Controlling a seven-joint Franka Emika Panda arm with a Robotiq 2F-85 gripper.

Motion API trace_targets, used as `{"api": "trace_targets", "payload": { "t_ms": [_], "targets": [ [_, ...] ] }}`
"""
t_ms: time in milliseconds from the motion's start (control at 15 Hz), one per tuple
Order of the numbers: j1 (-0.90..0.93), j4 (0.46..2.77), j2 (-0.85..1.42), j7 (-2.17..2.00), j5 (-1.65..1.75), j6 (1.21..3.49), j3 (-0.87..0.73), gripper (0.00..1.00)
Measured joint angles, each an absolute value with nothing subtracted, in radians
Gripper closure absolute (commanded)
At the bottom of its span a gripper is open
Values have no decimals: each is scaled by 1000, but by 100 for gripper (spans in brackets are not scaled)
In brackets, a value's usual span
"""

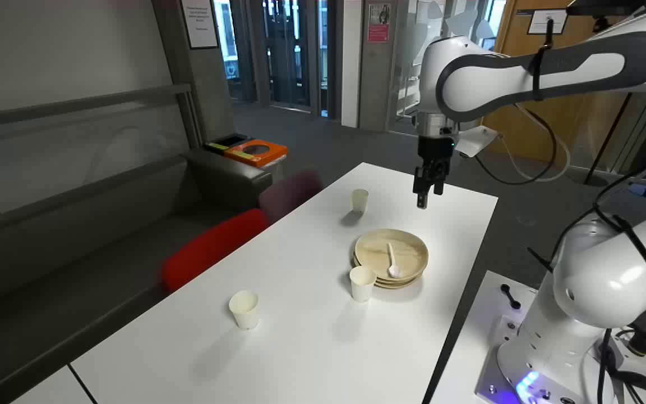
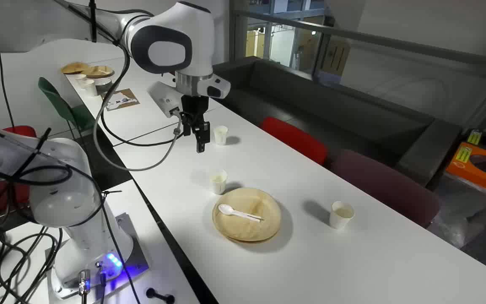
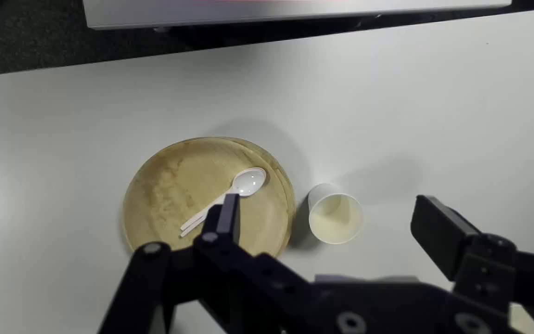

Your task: Take the spoon off of the wooden plate

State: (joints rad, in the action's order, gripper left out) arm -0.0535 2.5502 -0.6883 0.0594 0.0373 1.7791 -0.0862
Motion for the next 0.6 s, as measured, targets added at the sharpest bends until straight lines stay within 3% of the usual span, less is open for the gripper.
{"api": "trace_targets", "payload": {
  "t_ms": [600],
  "targets": [
    [-55,2550,-683,26,27,1804,-86,0]
  ]
}}
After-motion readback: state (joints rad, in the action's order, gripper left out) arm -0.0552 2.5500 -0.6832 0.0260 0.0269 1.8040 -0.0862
